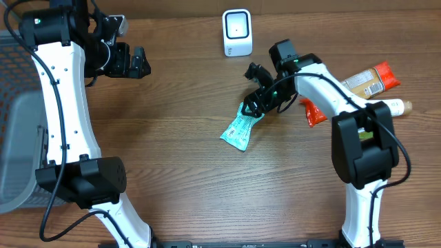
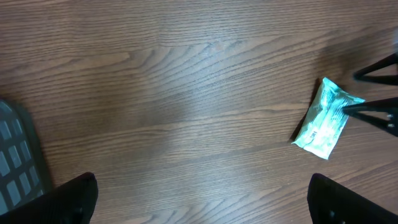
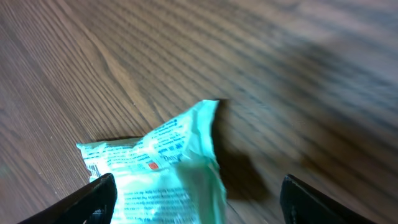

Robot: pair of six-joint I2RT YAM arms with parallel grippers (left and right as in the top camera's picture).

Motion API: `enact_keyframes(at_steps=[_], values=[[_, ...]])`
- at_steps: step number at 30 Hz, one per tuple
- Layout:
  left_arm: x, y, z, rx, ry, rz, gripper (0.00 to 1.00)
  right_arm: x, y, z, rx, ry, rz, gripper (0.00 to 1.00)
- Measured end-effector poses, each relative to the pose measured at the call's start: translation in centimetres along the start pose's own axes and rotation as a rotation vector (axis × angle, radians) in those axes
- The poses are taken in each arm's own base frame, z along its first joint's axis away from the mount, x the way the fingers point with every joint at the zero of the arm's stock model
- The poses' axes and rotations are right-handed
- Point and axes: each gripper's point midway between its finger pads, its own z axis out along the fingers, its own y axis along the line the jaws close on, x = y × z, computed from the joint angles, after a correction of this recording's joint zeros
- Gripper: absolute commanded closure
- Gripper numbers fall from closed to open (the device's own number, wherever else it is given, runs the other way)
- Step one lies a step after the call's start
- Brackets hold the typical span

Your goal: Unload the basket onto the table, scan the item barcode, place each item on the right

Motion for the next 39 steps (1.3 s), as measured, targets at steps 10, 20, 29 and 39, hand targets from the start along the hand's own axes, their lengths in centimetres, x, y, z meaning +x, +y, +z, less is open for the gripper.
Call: enact_keyframes(at_steps=[10, 20, 29, 39], values=[[0.0, 0.0, 0.0, 0.000, 0.000, 0.000, 0.00, 0.2, 0.6, 2.6, -0.056, 0.028, 0.117, 0.41], [0.0, 0.0, 0.0, 0.000, 0.000, 0.000, 0.00, 0.6, 3.6, 4.9, -0.032, 0.090, 0.278, 0.96], [0.0, 0.0, 0.0, 0.000, 0.000, 0.000, 0.01, 0.4, 4.4, 4.8, -0.072, 0.103, 0.384, 0.96], [0.0, 0.0, 0.0, 0.000, 0.000, 0.000, 0.00, -4.5, 3.2, -3.6, -0.009, -0.148, 0.416, 0.96]])
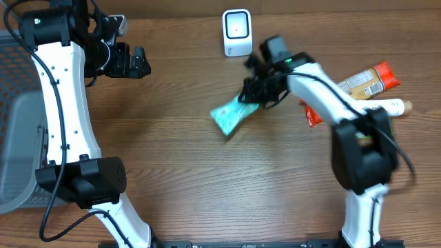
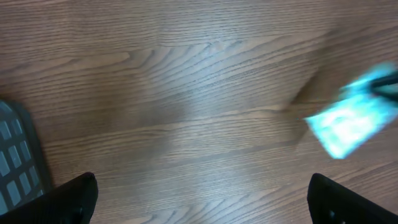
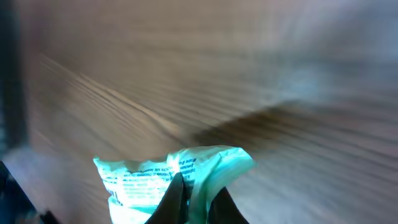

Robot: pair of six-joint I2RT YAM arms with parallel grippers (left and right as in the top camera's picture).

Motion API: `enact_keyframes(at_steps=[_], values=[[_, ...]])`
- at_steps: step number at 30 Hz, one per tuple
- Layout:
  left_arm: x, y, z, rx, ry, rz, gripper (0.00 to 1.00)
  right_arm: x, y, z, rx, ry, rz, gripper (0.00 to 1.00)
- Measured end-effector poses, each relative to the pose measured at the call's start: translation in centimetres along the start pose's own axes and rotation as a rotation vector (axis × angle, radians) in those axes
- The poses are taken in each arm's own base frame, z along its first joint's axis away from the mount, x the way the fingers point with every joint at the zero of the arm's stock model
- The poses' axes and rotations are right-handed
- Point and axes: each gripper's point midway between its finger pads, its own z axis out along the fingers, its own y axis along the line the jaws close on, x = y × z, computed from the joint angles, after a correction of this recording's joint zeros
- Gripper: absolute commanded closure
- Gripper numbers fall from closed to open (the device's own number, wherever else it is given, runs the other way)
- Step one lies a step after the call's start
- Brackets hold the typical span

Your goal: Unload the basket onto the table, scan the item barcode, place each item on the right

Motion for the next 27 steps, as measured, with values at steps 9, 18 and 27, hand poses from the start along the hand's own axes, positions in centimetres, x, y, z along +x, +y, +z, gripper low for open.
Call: enact_keyframes(at_steps=[9, 18, 27], values=[[0.0, 0.0, 0.0, 0.000, 0.000, 0.000, 0.01, -3.0, 9.6, -21.9, 0.066, -0.554, -0.137, 0.96], [0.0, 0.0, 0.0, 0.000, 0.000, 0.000, 0.00, -4.0, 8.9, -22.3, 0.212, -0.632, -0.147, 0.96], [0.0, 0.0, 0.0, 0.000, 0.000, 0.000, 0.00, -10.6, 8.4, -22.5, 0.581, -0.934, -0.265, 0.96]])
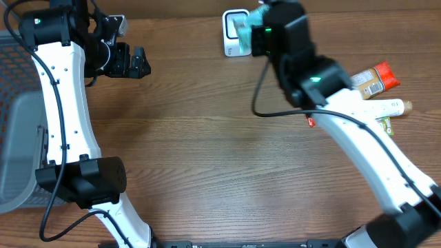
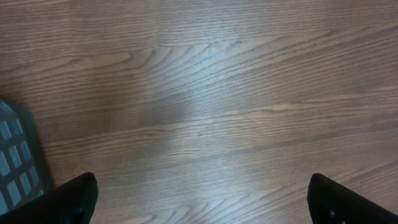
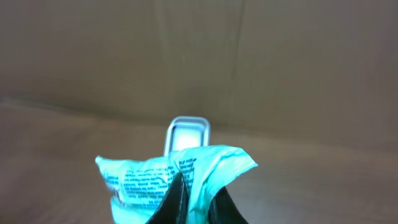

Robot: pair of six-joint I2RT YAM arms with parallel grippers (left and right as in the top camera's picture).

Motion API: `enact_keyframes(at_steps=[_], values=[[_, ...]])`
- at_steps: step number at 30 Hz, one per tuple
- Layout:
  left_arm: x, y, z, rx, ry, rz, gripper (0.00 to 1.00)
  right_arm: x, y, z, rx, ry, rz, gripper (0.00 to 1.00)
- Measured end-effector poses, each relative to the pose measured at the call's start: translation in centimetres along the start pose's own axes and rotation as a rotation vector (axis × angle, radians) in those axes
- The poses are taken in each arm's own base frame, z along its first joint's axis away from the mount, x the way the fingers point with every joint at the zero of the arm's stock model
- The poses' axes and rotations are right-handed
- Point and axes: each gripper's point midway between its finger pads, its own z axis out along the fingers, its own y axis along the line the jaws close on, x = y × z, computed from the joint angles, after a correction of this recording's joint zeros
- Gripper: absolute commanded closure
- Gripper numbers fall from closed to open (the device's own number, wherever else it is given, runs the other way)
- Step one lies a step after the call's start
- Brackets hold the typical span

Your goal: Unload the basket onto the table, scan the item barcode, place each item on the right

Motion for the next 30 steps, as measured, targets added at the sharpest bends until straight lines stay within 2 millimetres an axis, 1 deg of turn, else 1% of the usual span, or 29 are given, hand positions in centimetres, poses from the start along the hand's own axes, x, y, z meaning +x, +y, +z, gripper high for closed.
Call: enact_keyframes(at_steps=[5, 7, 10, 13, 16, 19, 21, 22, 25, 27, 28, 30], values=[[0.0, 0.0, 0.0, 0.000, 0.000, 0.000, 0.00, -2.4, 1.2, 3.1, 0.186, -0.186, -0.189, 0.96], [0.0, 0.0, 0.0, 0.000, 0.000, 0.000, 0.00, -2.3, 1.7, 4.5, 0.251, -0.222, -0.285, 0.96], [0.0, 0.0, 0.0, 0.000, 0.000, 0.000, 0.00, -0.6, 2.5, 6.9, 0.307, -0.211, -0.427, 0.96], [0.0, 0.0, 0.0, 0.000, 0.000, 0.000, 0.00, 2.1, 2.9, 9.7, 0.331, -0.157, -0.611, 0.96], [0.0, 0.0, 0.0, 0.000, 0.000, 0.000, 0.00, 4.7, 3.1, 12.5, 0.309, -0.107, -0.807, 0.96], [0.0, 0.0, 0.0, 0.000, 0.000, 0.000, 0.00, 5.7, 3.0, 14.6, 0.276, -0.117, -0.924, 0.96], [0.0, 0.0, 0.0, 0.000, 0.000, 0.000, 0.01, 5.6, 2.8, 15.2, 0.258, -0.135, -0.963, 0.96], [0.0, 0.0, 0.0, 0.000, 0.000, 0.000, 0.00, 5.3, 2.7, 15.5, 0.252, -0.157, -0.976, 0.96], [0.0, 0.0, 0.0, 0.001, 0.001, 0.000, 0.00, 3.1, 2.1, 15.7, 0.267, -0.259, -0.965, 0.96], [0.0, 0.0, 0.0, 0.000, 0.000, 0.000, 0.01, 2.4, 1.8, 15.9, 0.279, -0.303, -0.973, 0.96], [0.0, 0.0, 0.0, 0.000, 0.000, 0.000, 0.00, 2.5, 1.7, 16.1, 0.280, -0.309, -0.988, 0.96], [0.0, 0.0, 0.0, 0.000, 0.000, 0.000, 0.00, 3.7, 2.0, 17.2, 0.270, -0.303, -1.050, 0.96]])
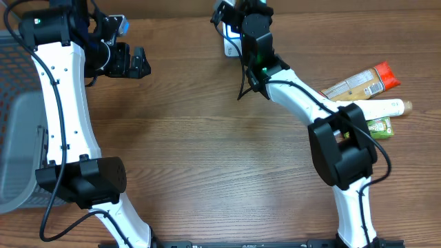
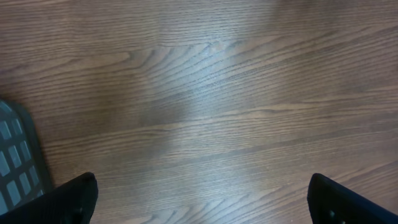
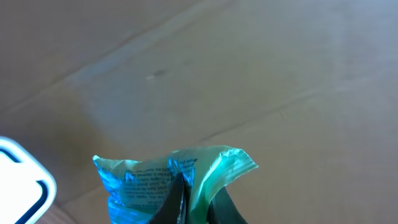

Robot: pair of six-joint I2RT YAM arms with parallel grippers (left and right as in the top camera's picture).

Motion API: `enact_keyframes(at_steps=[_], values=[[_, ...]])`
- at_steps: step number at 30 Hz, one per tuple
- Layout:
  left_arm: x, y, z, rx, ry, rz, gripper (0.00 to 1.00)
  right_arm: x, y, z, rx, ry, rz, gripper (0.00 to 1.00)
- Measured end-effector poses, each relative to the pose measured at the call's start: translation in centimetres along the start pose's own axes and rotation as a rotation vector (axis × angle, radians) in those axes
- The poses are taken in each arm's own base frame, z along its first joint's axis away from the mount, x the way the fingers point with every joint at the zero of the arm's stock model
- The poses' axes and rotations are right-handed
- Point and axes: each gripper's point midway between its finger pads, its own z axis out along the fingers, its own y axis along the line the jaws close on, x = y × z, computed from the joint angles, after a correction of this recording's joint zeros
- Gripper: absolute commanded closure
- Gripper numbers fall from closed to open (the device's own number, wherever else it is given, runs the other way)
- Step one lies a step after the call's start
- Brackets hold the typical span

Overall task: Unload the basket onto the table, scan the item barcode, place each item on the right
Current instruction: 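Hold the wipes packet in front of the scanner face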

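A teal snack packet (image 3: 149,186) with dark print is pinched at its crimped end by my right gripper (image 3: 194,194), which is shut on it. In that wrist view a corner of the white barcode scanner (image 3: 22,183) shows at the left edge, beside the packet. From overhead, the right gripper (image 1: 242,17) hangs at the table's far edge, over the scanner (image 1: 230,43), and hides most of it. I cannot make out the packet from overhead. My left gripper (image 1: 138,62) stays open at the far left, above bare wood (image 2: 202,199).
An orange-brown snack bar (image 1: 362,81), a white tube (image 1: 382,108) and a small green item (image 1: 377,126) lie at the right. A grey mesh basket (image 1: 14,138) stands off the table's left edge, and its corner shows in the left wrist view (image 2: 15,162).
The right gripper, still shut on the packet, has turned. The scanner was centred behind the packet in the wrist view and is now at the left edge. The left arm has not moved.
The right gripper first stood open round the packet's end on the table. Then it was shut on the packet and held it above the wood. After that it held the packet facing the scanner, and now holds it right beside the scanner.
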Motion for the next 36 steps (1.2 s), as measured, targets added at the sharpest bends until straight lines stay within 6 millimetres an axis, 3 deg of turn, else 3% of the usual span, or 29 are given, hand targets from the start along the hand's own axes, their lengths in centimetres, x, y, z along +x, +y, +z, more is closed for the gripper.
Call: enact_keyframes(at_steps=[5, 10, 21, 36], values=[[0.0, 0.0, 0.0, 0.000, 0.000, 0.000, 0.01, 1.2, 5.1, 1.0, -0.034, -0.027, -0.111, 0.96], [0.0, 0.0, 0.0, 0.000, 0.000, 0.000, 0.00, 1.7, 7.3, 1.3, -0.041, -0.052, -0.146, 0.96], [0.0, 0.0, 0.0, 0.000, 0.000, 0.000, 0.00, -0.1, 5.9, 1.2, 0.023, -0.137, -0.186, 0.96], [0.0, 0.0, 0.0, 0.000, 0.000, 0.000, 0.00, 0.6, 8.2, 1.4, -0.029, -0.137, -0.245, 0.96]])
